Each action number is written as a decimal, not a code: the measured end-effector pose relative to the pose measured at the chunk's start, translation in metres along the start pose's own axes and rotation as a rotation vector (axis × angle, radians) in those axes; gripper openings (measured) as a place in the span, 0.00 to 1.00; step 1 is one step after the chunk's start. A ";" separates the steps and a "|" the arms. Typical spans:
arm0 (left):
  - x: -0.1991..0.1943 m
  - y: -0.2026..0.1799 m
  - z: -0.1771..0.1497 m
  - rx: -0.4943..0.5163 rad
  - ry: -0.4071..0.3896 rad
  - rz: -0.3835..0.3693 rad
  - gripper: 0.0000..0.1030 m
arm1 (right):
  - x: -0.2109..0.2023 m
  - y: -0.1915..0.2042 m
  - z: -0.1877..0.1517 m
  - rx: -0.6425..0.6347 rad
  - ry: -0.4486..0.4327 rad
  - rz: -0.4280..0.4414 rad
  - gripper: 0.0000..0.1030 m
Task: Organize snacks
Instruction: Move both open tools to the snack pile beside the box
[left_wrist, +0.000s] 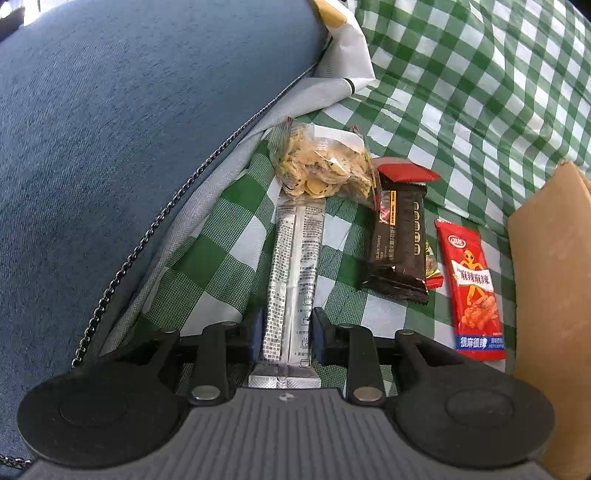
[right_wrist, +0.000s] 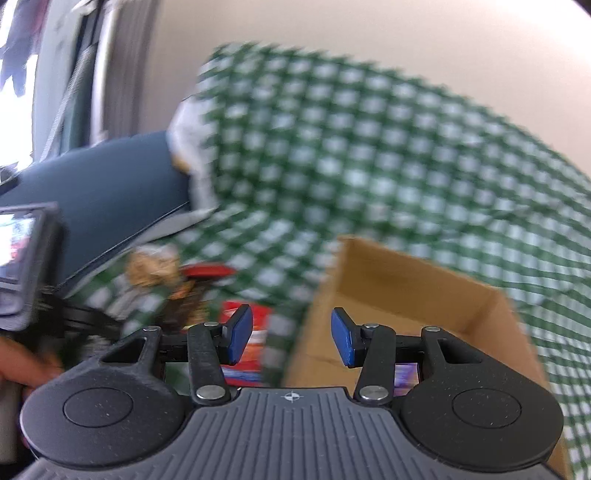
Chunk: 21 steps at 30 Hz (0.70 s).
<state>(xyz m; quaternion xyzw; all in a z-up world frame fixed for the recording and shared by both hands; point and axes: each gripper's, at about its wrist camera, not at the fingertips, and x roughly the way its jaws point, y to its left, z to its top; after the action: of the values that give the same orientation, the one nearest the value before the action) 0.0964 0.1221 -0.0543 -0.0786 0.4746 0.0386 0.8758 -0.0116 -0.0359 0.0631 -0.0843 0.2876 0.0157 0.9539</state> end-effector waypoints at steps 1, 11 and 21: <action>0.000 0.001 0.000 -0.003 0.002 -0.005 0.31 | 0.010 0.011 0.003 -0.005 0.019 0.017 0.47; -0.002 0.009 0.001 -0.059 0.010 -0.065 0.37 | 0.126 0.057 -0.013 -0.035 0.261 -0.101 0.74; 0.004 0.002 0.001 -0.015 -0.005 -0.050 0.37 | 0.149 0.055 -0.035 0.023 0.300 -0.072 0.12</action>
<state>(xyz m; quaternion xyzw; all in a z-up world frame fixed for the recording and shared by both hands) 0.0993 0.1242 -0.0570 -0.0970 0.4700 0.0205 0.8771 0.0898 0.0098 -0.0560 -0.0849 0.4237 -0.0344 0.9011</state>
